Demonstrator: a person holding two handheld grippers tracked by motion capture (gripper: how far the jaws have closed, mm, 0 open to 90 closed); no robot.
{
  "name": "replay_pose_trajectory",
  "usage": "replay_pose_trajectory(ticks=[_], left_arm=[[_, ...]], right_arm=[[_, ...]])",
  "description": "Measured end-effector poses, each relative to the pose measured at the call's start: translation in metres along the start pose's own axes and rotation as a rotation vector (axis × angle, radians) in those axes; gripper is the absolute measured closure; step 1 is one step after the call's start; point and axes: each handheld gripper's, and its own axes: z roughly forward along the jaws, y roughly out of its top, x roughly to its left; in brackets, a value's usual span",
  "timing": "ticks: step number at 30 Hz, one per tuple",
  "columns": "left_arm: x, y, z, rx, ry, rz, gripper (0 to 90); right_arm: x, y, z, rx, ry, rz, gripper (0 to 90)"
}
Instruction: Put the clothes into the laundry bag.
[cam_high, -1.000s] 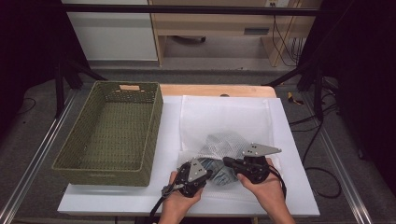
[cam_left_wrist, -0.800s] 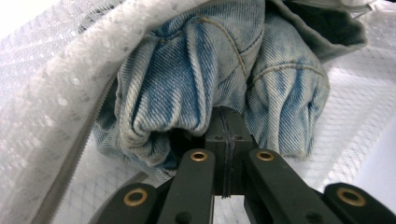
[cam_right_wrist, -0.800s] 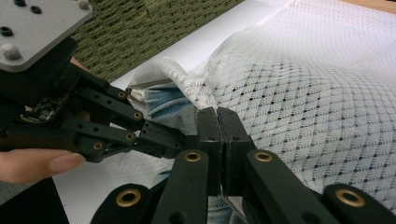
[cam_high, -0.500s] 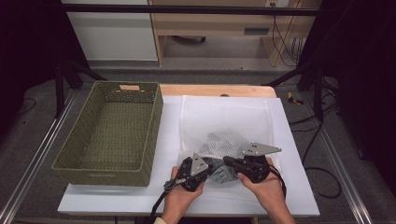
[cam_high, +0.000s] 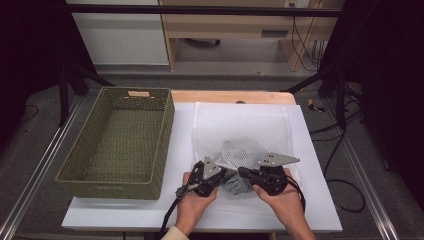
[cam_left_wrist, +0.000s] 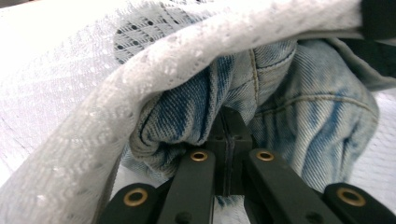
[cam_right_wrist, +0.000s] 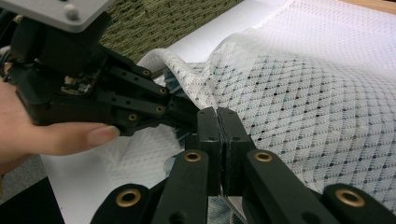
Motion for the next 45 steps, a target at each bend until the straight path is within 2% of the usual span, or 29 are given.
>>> replay_pose_trajectory(ticks=[10, 31, 37, 45], left_arm=[[0.006, 0.003, 0.006, 0.001, 0.017, -0.006, 90.0], [0.018, 0.010, 0.016, -0.005, 0.083, -0.034, 90.0], [0.016, 0.006, 0.011, 0.001, 0.067, -0.029, 90.0], [0.002, -0.005, -0.006, -0.018, 0.032, -0.017, 90.0]], right_arm=[[0.002, 0.000, 0.002, 0.011, 0.003, -0.006, 89.3], [0.001, -0.001, 0.005, 0.028, 0.008, -0.010, 89.3], [0.001, -0.001, 0.005, 0.031, 0.007, -0.013, 89.3], [-0.001, 0.001, 0.003, 0.032, -0.004, -0.018, 89.3]])
